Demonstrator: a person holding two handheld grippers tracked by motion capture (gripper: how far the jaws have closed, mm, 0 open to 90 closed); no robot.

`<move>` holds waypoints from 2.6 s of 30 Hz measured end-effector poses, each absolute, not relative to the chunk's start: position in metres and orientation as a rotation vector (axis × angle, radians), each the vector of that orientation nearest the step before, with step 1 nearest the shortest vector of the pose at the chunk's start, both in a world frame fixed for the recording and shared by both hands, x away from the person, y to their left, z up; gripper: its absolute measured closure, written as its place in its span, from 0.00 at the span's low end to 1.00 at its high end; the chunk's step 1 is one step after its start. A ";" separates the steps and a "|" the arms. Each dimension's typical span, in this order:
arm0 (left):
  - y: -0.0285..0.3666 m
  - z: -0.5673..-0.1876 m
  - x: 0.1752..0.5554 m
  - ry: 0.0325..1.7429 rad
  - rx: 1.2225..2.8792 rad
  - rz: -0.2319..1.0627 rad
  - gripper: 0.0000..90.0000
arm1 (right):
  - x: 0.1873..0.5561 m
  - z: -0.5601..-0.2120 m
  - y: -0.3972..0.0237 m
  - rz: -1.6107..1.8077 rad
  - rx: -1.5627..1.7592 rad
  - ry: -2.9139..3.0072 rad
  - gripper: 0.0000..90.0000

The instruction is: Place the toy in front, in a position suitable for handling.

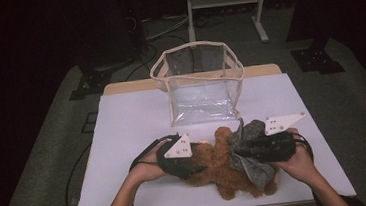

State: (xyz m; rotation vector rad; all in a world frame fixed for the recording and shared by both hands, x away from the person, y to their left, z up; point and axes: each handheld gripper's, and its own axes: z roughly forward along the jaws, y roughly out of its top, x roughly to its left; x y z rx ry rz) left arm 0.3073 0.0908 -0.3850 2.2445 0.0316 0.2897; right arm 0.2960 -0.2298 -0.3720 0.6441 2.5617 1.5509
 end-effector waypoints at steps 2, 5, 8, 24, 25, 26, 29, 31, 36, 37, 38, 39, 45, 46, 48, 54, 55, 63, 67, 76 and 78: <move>0.093 -0.386 0.305 0.031 2.236 0.298 0.38 | 0.295 -0.370 -0.236 1.539 0.650 2.562 0.78; 0.096 -0.385 0.301 0.034 2.239 0.308 0.38 | 0.291 -0.369 -0.250 1.527 0.679 2.537 0.78; 0.099 -0.383 0.301 0.048 2.239 0.328 0.38 | 0.287 -0.371 -0.267 1.552 0.742 2.491 0.78; 0.121 -0.378 0.304 0.110 2.258 0.363 0.41 | 0.313 -0.369 -0.234 1.575 0.697 2.547 0.78; 0.122 -0.378 0.304 0.105 2.258 0.361 0.41 | 0.314 -0.372 -0.235 1.573 0.704 2.551 0.78; 0.122 -0.378 0.303 0.110 2.252 0.354 0.41 | 0.314 -0.374 -0.238 1.573 0.718 2.555 0.78; 0.121 -0.378 0.303 0.108 2.249 0.354 0.40 | 0.313 -0.381 -0.254 1.561 0.778 2.544 0.78; 0.120 -0.378 0.303 0.106 2.251 0.354 0.40 | 0.311 -0.382 -0.263 1.551 0.815 2.533 0.78; 0.119 -0.378 0.303 0.103 2.253 0.355 0.39 | 0.305 -0.375 -0.268 1.541 0.811 2.519 0.78; 0.118 -0.378 0.303 0.103 2.251 0.354 0.39 | 0.305 -0.372 -0.264 1.542 0.792 2.523 0.78; 0.118 -0.378 0.303 0.101 2.253 0.356 0.39 | 0.306 -0.367 -0.259 1.550 0.762 2.528 0.78; 0.118 -0.378 0.302 0.099 2.254 0.356 0.39 | 0.307 -0.364 -0.253 1.557 0.736 2.536 0.78; 0.118 -0.378 0.299 0.076 2.256 0.361 0.38 | 0.321 -0.356 -0.216 1.518 0.624 2.602 0.77; 0.118 -0.379 0.299 0.074 2.254 0.361 0.38 | 0.324 -0.358 -0.213 1.511 0.626 2.612 0.78; 0.119 -0.379 0.299 0.070 2.251 0.362 0.38 | 0.330 -0.363 -0.211 1.506 0.642 2.625 0.77; 0.118 -0.379 0.298 0.061 2.255 0.364 0.38 | 0.347 -0.376 -0.233 1.516 0.782 2.580 0.78; 0.118 -0.379 0.298 0.062 2.254 0.362 0.38 | 0.350 -0.378 -0.239 1.510 0.815 2.569 0.78; 0.119 -0.379 0.299 0.050 2.254 0.347 0.38 | 0.351 -0.388 -0.263 1.537 0.929 2.523 0.78; 0.119 -0.379 0.299 0.056 2.253 0.350 0.37 | 0.339 -0.378 -0.259 1.545 0.874 2.517 0.78; 0.118 -0.379 0.301 0.072 2.251 0.351 0.36 | 0.308 -0.364 -0.223 1.572 0.663 2.580 0.77; 0.118 -0.380 0.301 0.081 2.245 0.346 0.36 | 0.304 -0.362 -0.214 1.598 0.625 2.589 0.77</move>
